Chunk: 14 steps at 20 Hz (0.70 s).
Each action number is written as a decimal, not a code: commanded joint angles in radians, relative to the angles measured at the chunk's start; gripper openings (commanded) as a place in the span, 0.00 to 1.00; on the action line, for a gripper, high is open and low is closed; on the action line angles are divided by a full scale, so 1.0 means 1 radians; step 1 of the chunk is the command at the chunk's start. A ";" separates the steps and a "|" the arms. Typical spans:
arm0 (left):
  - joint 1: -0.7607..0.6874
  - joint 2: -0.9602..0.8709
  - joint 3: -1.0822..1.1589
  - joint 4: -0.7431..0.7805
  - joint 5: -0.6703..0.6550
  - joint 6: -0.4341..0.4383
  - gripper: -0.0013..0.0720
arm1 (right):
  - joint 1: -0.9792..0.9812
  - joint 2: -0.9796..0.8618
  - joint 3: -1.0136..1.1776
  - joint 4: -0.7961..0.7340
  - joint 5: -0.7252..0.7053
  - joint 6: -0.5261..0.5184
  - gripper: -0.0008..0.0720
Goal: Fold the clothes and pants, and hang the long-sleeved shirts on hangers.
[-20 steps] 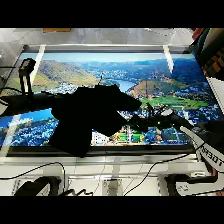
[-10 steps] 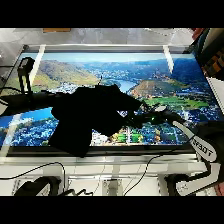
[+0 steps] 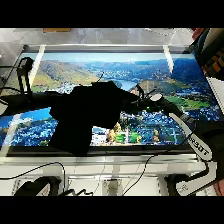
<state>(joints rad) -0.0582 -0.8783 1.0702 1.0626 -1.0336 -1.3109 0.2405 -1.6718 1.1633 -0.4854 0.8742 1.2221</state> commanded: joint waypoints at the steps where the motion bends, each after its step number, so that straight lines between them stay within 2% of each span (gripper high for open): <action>1: 0.004 0.001 -0.003 0.071 -0.079 -0.068 0.03 | 0.002 0.006 0.064 -0.040 -0.001 -0.011 0.04; 3: 0.004 0.026 -0.051 0.078 -0.148 -0.111 0.03 | 0.003 0.006 0.064 -0.043 -0.003 -0.011 0.04; 5: 0.004 0.097 -0.166 0.094 -0.156 -0.204 0.03 | 0.003 0.006 0.063 -0.050 -0.003 -0.011 0.04; 10: 0.003 0.300 -0.555 0.093 -0.157 -0.545 0.04 | 0.003 0.006 0.063 -0.051 -0.003 -0.011 0.04; 11: 0.003 0.307 -0.608 0.058 -0.157 -0.571 0.19 | 0.003 0.006 0.063 -0.051 -0.002 -0.011 0.04; 12: 0.003 0.300 -0.652 0.011 -0.154 -0.570 0.56 | 0.003 0.006 0.064 -0.051 0.003 -0.011 0.04; 13: 0.003 0.289 -0.682 -0.027 -0.148 -0.562 0.72 | 0.003 0.006 0.063 -0.051 0.006 -0.011 0.04; 14: 0.003 0.275 -0.704 -0.058 -0.139 -0.536 0.69 | 0.003 0.006 0.063 -0.051 0.008 -0.011 0.04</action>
<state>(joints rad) -0.0555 -0.6106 0.4839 1.0946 -1.1812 -1.7962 0.2428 -1.6657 1.2259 -0.5346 0.8738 1.2106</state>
